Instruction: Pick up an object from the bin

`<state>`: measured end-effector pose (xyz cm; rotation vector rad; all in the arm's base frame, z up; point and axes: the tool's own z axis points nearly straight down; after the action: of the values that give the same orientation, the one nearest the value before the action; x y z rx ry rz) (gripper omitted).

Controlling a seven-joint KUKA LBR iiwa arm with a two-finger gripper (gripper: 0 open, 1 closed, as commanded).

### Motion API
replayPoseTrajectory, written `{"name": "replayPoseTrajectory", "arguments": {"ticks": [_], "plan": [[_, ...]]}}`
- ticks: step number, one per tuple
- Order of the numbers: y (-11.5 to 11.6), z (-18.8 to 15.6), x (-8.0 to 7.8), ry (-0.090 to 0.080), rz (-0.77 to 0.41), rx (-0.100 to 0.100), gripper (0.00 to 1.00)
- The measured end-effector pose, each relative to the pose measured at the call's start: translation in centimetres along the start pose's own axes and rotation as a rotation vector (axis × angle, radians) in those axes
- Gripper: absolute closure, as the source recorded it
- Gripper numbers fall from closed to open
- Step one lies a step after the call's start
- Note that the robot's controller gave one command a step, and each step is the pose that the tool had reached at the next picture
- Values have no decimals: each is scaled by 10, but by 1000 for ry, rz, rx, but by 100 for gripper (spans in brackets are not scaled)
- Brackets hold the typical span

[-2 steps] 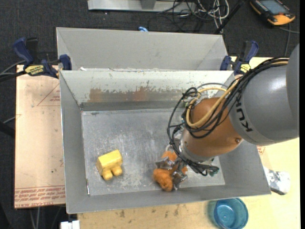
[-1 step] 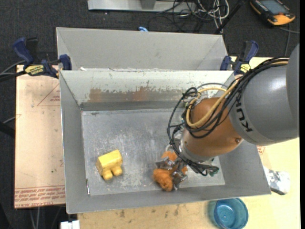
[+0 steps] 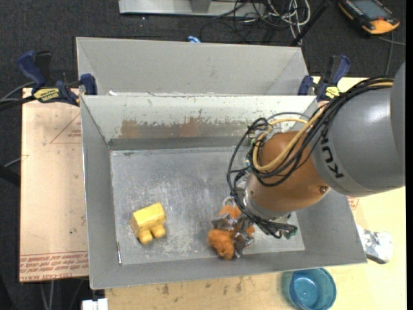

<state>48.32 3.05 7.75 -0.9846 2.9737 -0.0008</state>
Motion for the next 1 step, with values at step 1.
{"name": "replayPoseTrajectory", "arguments": {"ticks": [1], "plan": [[1, -15, 0, 6, 1, -4, 100]]}}
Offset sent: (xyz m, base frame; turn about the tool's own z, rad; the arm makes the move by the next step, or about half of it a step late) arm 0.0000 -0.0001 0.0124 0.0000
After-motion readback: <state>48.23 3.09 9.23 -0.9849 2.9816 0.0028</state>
